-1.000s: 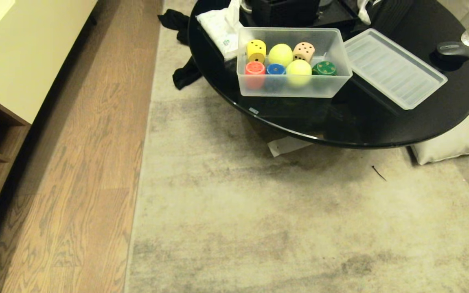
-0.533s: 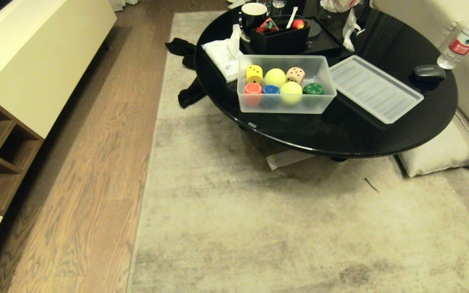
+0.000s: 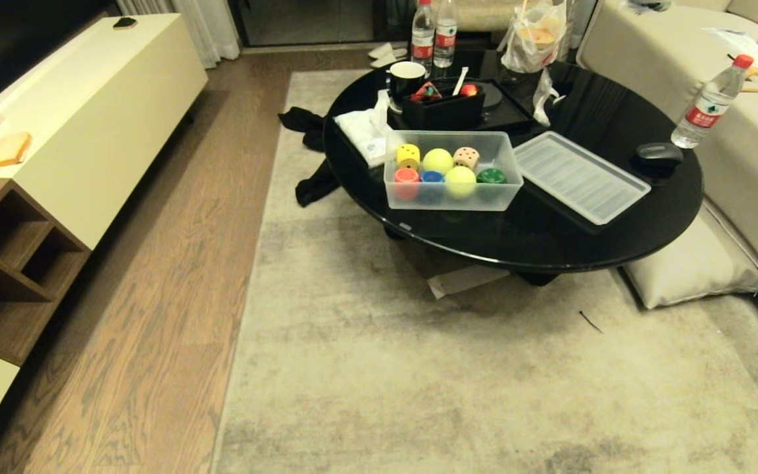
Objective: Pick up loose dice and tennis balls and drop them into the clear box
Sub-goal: Close the lid
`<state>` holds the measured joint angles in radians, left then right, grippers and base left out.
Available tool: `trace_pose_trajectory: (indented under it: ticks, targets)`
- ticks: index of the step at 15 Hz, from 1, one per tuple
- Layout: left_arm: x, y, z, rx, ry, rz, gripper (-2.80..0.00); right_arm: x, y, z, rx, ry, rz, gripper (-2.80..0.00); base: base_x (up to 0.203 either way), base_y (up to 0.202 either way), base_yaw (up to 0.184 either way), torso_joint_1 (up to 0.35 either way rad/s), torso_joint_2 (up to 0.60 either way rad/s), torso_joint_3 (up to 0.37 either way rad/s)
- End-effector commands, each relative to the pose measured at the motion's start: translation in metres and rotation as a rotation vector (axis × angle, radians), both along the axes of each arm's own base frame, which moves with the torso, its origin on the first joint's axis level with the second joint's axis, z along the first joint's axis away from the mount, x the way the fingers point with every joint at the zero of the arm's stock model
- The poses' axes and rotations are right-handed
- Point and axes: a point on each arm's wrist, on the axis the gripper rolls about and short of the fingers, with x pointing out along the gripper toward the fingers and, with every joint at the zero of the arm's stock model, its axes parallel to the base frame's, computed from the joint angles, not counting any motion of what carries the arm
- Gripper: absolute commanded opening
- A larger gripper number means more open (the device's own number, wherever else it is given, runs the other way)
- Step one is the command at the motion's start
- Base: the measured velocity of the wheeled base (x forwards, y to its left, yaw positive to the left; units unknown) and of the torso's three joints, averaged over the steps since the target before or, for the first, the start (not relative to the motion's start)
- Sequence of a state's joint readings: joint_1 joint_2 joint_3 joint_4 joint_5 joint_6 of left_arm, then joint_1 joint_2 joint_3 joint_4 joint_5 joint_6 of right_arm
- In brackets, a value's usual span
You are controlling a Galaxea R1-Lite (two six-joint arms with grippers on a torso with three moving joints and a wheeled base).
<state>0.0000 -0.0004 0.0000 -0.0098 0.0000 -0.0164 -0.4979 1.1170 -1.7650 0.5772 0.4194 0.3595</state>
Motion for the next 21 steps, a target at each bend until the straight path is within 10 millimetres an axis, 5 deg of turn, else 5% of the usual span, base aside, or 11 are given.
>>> trace_pose_trajectory:
  ticks: [1, 8, 16, 21]
  targets:
    - [0.000, 0.000, -0.001, 0.000, 0.003, 0.000, -2.80, 0.006, -0.003, -0.006, -0.012, 0.036, -0.002, -2.80, 0.000, 0.000, 0.000, 0.002, 0.00, 0.198]
    - [0.000, 0.000, -0.001, 0.000, 0.003, 0.000, -2.80, 0.027, -0.017, -0.067, -0.204, 0.270, -0.066, -2.80, 0.000, 0.000, 0.000, 0.002, 0.00, 0.199]
    - [0.000, 0.000, -0.001, 0.000, 0.003, 0.000, -2.80, 0.026, -0.009, -0.222, -0.380, 0.425, 0.076, -2.80, 0.000, 0.000, 0.000, 0.005, 0.00, 0.204]
    - [0.000, 0.000, -0.001, 0.000, 0.002, 0.000, -2.80, 0.031, 0.007, -0.281, -0.419, 0.456, 0.287, -2.80, 0.000, 0.000, 0.000, 0.003, 0.00, 0.205]
